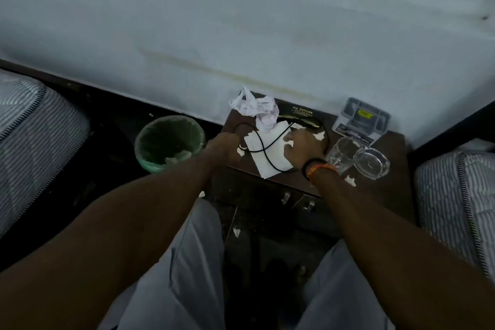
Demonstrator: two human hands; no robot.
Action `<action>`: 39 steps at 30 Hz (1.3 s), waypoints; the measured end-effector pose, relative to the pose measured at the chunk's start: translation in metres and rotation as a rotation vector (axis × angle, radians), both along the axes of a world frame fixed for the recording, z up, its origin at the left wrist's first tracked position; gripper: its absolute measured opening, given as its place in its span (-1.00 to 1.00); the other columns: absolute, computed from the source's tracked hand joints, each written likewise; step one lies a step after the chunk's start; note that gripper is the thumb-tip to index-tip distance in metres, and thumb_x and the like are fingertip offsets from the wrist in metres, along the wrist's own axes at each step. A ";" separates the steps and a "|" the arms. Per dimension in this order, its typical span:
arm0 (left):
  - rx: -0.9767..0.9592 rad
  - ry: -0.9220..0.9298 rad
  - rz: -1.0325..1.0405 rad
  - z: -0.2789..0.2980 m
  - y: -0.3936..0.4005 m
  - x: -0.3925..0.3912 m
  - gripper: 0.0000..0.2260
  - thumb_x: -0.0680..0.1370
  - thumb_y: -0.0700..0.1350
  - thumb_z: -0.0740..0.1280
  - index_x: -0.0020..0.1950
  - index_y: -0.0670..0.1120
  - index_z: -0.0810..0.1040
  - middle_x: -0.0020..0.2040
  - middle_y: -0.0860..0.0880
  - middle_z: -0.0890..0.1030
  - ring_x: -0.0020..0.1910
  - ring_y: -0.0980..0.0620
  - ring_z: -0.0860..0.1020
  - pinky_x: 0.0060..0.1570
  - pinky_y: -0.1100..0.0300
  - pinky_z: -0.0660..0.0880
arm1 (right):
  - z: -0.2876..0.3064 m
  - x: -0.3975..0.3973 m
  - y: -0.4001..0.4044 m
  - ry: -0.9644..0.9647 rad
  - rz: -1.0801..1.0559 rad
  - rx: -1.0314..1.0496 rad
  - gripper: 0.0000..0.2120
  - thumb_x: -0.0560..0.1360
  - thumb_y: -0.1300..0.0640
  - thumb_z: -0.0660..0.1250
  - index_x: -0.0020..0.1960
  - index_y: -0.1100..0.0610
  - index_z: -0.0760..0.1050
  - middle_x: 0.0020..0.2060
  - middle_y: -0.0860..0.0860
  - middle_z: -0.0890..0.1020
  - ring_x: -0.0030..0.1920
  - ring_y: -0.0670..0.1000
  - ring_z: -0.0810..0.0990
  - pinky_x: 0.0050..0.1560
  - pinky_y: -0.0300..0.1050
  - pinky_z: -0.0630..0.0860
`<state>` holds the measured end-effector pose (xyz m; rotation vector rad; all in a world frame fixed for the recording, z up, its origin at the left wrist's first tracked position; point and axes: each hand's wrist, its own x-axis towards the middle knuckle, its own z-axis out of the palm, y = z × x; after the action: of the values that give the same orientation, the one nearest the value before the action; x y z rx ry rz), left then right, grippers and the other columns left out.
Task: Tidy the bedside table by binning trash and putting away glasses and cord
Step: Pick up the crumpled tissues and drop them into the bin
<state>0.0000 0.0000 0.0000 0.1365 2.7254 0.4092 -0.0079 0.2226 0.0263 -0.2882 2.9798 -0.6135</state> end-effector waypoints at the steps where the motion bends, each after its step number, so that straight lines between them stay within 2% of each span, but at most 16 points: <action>1: 0.044 0.003 0.030 -0.005 0.000 -0.001 -0.54 0.34 0.12 0.20 -0.09 -0.26 0.57 -0.02 -0.26 0.62 -0.01 -0.28 0.60 -0.02 -0.09 0.56 | -0.003 0.002 0.000 -0.027 -0.024 0.003 -0.70 0.46 0.21 0.30 0.16 0.18 0.62 0.18 0.16 0.59 0.18 0.16 0.56 0.14 -0.07 0.47; 6: 0.067 -0.015 0.124 -0.041 -0.003 -0.017 -0.66 0.27 0.00 0.23 -0.12 -0.21 0.55 -0.05 -0.22 0.61 -0.04 -0.25 0.61 -0.06 -0.10 0.60 | -0.023 0.014 0.003 -0.085 -0.122 -0.030 -0.72 0.46 0.25 0.28 0.13 0.18 0.64 0.13 0.18 0.59 0.11 0.18 0.59 0.13 0.00 0.54; 12: 0.047 0.104 0.159 -0.031 0.011 -0.012 -0.69 0.46 -0.05 0.35 0.10 -0.22 0.50 0.13 -0.25 0.52 0.11 -0.27 0.52 0.05 -0.12 0.54 | -0.046 0.021 0.011 -0.071 -0.197 -0.080 -0.75 0.46 0.30 0.28 0.07 0.19 0.66 0.08 0.19 0.61 0.09 0.21 0.59 0.07 -0.02 0.50; 17: 0.031 0.113 0.170 -0.033 0.011 -0.013 -0.79 0.48 -0.08 0.31 0.03 -0.17 0.53 0.09 -0.21 0.58 0.07 -0.23 0.57 0.01 -0.09 0.57 | -0.048 0.028 0.020 -0.035 -0.275 -0.134 -0.74 0.46 0.32 0.24 0.03 0.18 0.66 0.07 0.18 0.61 0.08 0.21 0.58 0.01 -0.02 0.48; 20: -0.004 0.108 0.162 -0.030 0.013 -0.013 -0.77 0.42 -0.07 0.29 -0.02 -0.16 0.56 0.05 -0.20 0.59 0.03 -0.24 0.59 -0.02 -0.10 0.58 | -0.045 0.034 0.027 0.017 -0.350 -0.166 -0.77 0.45 0.32 0.23 -0.02 0.21 0.65 0.04 0.18 0.60 0.02 0.24 0.58 -0.06 -0.02 0.47; 24: -0.030 0.142 0.146 -0.020 0.016 -0.014 -0.69 0.29 -0.02 0.30 -0.09 -0.18 0.60 -0.01 -0.21 0.60 -0.05 -0.26 0.60 -0.13 -0.04 0.58 | -0.047 0.042 0.038 0.083 -0.510 -0.196 -0.84 0.42 0.30 0.24 -0.18 0.21 0.60 -0.11 0.16 0.60 -0.08 0.23 0.57 -0.14 -0.01 0.49; 28: 0.001 0.207 0.172 -0.019 0.020 -0.014 -0.72 0.38 0.01 0.30 -0.10 -0.20 0.58 -0.05 -0.21 0.61 -0.03 -0.27 0.59 -0.14 -0.03 0.55 | -0.048 0.051 0.053 0.116 -0.706 -0.245 -0.86 0.40 0.27 0.25 -0.21 0.20 0.60 -0.17 0.14 0.64 -0.13 0.18 0.60 -0.17 -0.06 0.48; 31: 0.187 0.299 0.293 -0.017 0.031 -0.011 -0.82 0.44 -0.11 0.32 -0.13 -0.23 0.57 -0.13 -0.16 0.61 -0.10 -0.17 0.56 -0.15 0.09 0.44 | -0.048 0.057 0.068 0.128 -0.854 -0.248 -0.82 0.42 0.22 0.24 -0.12 0.19 0.62 -0.10 0.16 0.63 -0.06 0.21 0.60 -0.13 0.00 0.50; 33: 0.369 0.284 0.386 -0.014 0.039 -0.011 -0.88 0.43 -0.18 0.36 -0.25 -0.22 0.53 -0.25 -0.09 0.59 -0.19 -0.08 0.55 -0.18 0.14 0.43 | -0.049 0.058 0.081 0.118 -0.948 -0.284 -0.80 0.43 0.20 0.26 -0.04 0.19 0.62 0.00 0.15 0.62 0.03 0.20 0.59 -0.04 0.01 0.50; 35: 0.583 0.190 0.467 -0.013 0.046 -0.014 -0.83 0.42 -0.21 0.40 -0.32 -0.24 0.50 -0.33 -0.09 0.60 -0.27 -0.03 0.60 -0.21 0.13 0.55 | -0.054 0.057 0.093 0.086 -1.008 -0.306 -0.76 0.45 0.13 0.30 0.07 0.18 0.60 0.11 0.16 0.59 0.14 0.18 0.54 0.07 -0.02 0.47; 37: 0.883 0.048 0.568 -0.012 0.056 -0.017 -0.81 0.42 -0.30 0.42 -0.35 -0.28 0.47 -0.36 -0.15 0.58 -0.33 -0.05 0.61 -0.16 0.00 0.65 | -0.061 0.052 0.101 -0.008 -1.017 -0.269 -0.63 0.48 0.02 0.28 0.22 0.19 0.52 0.23 0.19 0.52 0.25 0.17 0.44 0.19 -0.03 0.39; 39: 1.085 -0.046 0.651 -0.009 0.067 -0.018 -0.81 0.43 -0.38 0.42 -0.34 -0.27 0.47 -0.30 -0.22 0.57 -0.27 -0.13 0.62 -0.20 0.03 0.66 | -0.065 0.048 0.106 -0.102 -1.022 -0.261 -0.55 0.50 0.00 0.28 0.32 0.20 0.44 0.32 0.20 0.44 0.32 0.20 0.37 0.25 0.00 0.36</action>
<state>-0.0176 0.0673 -0.0090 -0.4796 2.1178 1.9689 0.0398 0.3284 -0.0390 1.2709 2.7441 -1.0211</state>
